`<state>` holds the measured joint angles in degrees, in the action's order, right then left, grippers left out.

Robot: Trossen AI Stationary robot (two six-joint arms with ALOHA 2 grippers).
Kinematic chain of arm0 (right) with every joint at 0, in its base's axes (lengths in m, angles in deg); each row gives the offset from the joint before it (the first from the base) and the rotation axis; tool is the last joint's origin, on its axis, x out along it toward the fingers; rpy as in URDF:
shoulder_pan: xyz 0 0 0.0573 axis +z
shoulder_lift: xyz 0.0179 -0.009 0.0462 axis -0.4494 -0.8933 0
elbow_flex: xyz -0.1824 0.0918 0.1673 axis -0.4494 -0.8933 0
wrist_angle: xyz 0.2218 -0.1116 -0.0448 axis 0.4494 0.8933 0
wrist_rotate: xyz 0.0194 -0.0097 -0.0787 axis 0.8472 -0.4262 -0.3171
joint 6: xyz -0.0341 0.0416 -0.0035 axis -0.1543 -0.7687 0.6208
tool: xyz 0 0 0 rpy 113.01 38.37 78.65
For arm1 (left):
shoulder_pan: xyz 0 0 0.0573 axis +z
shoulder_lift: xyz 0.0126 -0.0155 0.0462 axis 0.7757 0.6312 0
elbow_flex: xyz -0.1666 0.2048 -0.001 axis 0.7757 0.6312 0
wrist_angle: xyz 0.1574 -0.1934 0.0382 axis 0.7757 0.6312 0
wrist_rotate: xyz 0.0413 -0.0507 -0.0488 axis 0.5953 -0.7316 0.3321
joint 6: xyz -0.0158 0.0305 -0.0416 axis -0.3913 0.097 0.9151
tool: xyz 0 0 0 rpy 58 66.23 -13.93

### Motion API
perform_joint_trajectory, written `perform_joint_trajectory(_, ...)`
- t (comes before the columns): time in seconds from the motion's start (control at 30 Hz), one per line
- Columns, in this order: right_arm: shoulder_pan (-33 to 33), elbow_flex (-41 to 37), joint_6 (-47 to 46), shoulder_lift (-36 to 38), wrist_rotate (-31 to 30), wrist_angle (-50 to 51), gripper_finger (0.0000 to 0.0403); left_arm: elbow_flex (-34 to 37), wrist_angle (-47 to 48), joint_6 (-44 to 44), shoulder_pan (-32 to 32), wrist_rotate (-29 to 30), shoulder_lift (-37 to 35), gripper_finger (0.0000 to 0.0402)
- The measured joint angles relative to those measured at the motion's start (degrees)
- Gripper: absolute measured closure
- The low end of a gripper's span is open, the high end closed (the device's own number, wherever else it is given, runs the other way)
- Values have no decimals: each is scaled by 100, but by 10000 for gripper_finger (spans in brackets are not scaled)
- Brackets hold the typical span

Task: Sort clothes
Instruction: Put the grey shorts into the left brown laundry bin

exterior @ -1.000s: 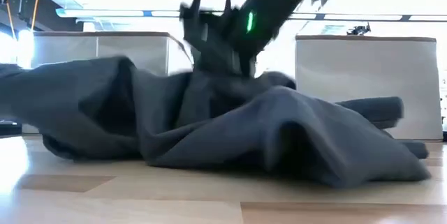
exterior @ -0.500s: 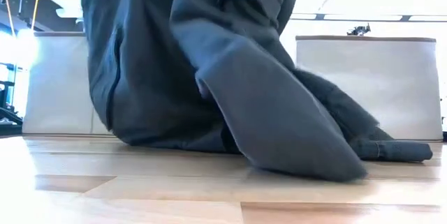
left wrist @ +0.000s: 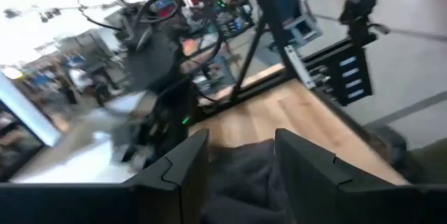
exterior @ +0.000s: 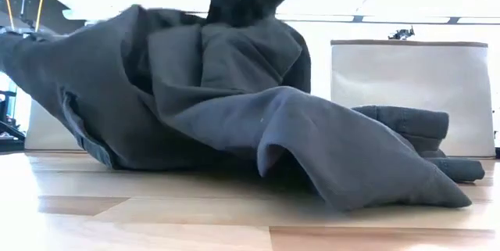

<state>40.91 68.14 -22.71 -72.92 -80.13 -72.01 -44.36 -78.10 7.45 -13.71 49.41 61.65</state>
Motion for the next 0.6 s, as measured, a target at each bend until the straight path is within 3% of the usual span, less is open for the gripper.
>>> perform_joint_trajectory(0.13, -389, 16, -525, -139, 796, 629, 236, 0, 452, 823, 327, -176, 2, 248)
perform_joint_trajectory(0.27, -648, 586, -1143, -58, 1174, 2193, 185, 0, 1296, 1789, 746, -190, 3, 248)
perform_joint_trajectory(0.43, -492, 1520, -1123, -55, 295, 3676, 178, 0, 2460, 3188, 1263, -361, 4, 248)
perform_joint_trajectory(0.6, -44, 2112, -730, -44, -524, 3949, 180, 0, 3361, 4315, 1628, -661, 7, 248)
